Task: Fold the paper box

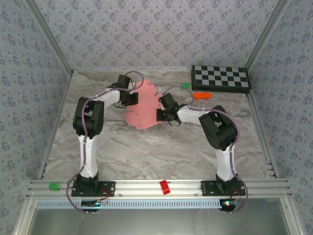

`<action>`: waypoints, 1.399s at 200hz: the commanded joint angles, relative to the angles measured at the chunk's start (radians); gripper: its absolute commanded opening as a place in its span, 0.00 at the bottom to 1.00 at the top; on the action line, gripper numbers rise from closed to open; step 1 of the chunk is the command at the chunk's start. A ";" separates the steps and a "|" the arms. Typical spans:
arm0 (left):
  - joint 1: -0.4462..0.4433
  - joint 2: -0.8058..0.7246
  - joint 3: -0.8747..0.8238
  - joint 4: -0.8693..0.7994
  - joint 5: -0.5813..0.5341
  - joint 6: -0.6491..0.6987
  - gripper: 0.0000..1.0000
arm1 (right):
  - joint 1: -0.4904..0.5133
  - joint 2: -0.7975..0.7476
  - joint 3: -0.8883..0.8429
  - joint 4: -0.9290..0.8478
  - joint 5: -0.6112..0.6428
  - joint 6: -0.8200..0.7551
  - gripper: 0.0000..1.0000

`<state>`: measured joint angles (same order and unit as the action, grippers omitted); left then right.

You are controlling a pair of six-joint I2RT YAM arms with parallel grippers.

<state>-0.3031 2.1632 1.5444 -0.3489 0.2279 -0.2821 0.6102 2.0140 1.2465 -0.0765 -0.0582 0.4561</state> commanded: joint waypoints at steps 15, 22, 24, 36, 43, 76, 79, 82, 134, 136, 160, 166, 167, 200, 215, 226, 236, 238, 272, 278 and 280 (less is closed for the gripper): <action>-0.068 -0.109 -0.171 -0.080 -0.006 -0.035 0.02 | -0.021 -0.025 -0.045 -0.127 0.108 -0.004 0.07; -0.076 -0.132 -0.207 -0.072 -0.009 -0.048 0.02 | -0.029 -0.032 -0.082 -0.135 0.116 -0.005 0.07; -0.079 -0.138 -0.214 -0.069 -0.009 -0.052 0.02 | -0.030 -0.035 -0.084 -0.136 0.117 -0.005 0.07; -0.101 -0.175 -0.275 -0.052 -0.008 -0.069 0.02 | -0.041 -0.047 -0.096 -0.132 0.133 -0.007 0.07; -0.117 -0.197 -0.309 -0.044 -0.008 -0.078 0.02 | -0.047 -0.050 -0.102 -0.129 0.135 -0.013 0.07; -0.196 -0.266 -0.422 -0.009 0.011 -0.150 0.02 | -0.066 -0.045 -0.073 -0.147 0.133 -0.060 0.07; -0.202 -0.269 -0.426 -0.007 0.014 -0.155 0.02 | -0.066 -0.044 -0.066 -0.149 0.132 -0.063 0.07; -0.208 -0.274 -0.430 -0.008 0.017 -0.160 0.02 | -0.066 -0.042 -0.063 -0.151 0.132 -0.067 0.07; -0.237 -0.357 -0.374 -0.042 -0.008 -0.160 0.05 | -0.064 -0.089 0.023 -0.202 0.140 -0.096 0.07; -0.236 -0.360 -0.369 -0.047 -0.011 -0.158 0.06 | -0.064 -0.096 0.022 -0.203 0.141 -0.097 0.07; -0.216 -0.360 -0.316 -0.069 -0.051 -0.102 0.14 | -0.052 -0.159 0.001 -0.203 0.120 -0.078 0.07; -0.205 -0.352 -0.301 -0.076 -0.054 -0.088 0.14 | -0.049 -0.172 -0.006 -0.201 0.113 -0.071 0.07; -0.204 -0.350 -0.299 -0.077 -0.054 -0.085 0.14 | -0.048 -0.174 -0.008 -0.200 0.111 -0.069 0.07; -0.129 -0.288 -0.242 -0.075 -0.030 -0.014 0.15 | -0.027 -0.193 -0.045 -0.182 0.093 -0.022 0.07; -0.101 -0.254 -0.227 -0.066 -0.026 0.014 0.13 | -0.023 -0.187 -0.096 -0.174 0.108 0.007 0.06; -0.088 -0.230 -0.221 -0.055 -0.019 0.030 0.09 | -0.024 -0.183 -0.108 -0.172 0.125 0.030 0.04; -0.081 -0.212 -0.219 -0.049 -0.013 0.043 0.06 | -0.024 -0.178 -0.118 -0.166 0.132 0.046 0.03; -0.079 -0.210 -0.219 -0.048 -0.013 0.047 0.05 | -0.023 -0.177 -0.120 -0.166 0.132 0.048 0.03; -0.077 -0.187 -0.248 -0.022 -0.023 0.054 0.01 | -0.028 -0.134 -0.111 -0.167 0.136 0.072 0.00; -0.077 -0.188 -0.258 -0.021 -0.024 0.050 0.01 | -0.028 -0.126 -0.107 -0.159 0.134 0.071 0.00; -0.077 -0.190 -0.263 -0.020 -0.024 0.046 0.00 | -0.027 -0.123 -0.106 -0.157 0.134 0.071 0.00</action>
<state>-0.3752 1.9732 1.3022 -0.3870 0.1970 -0.2577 0.5850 1.8545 1.1297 -0.2352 0.0574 0.4908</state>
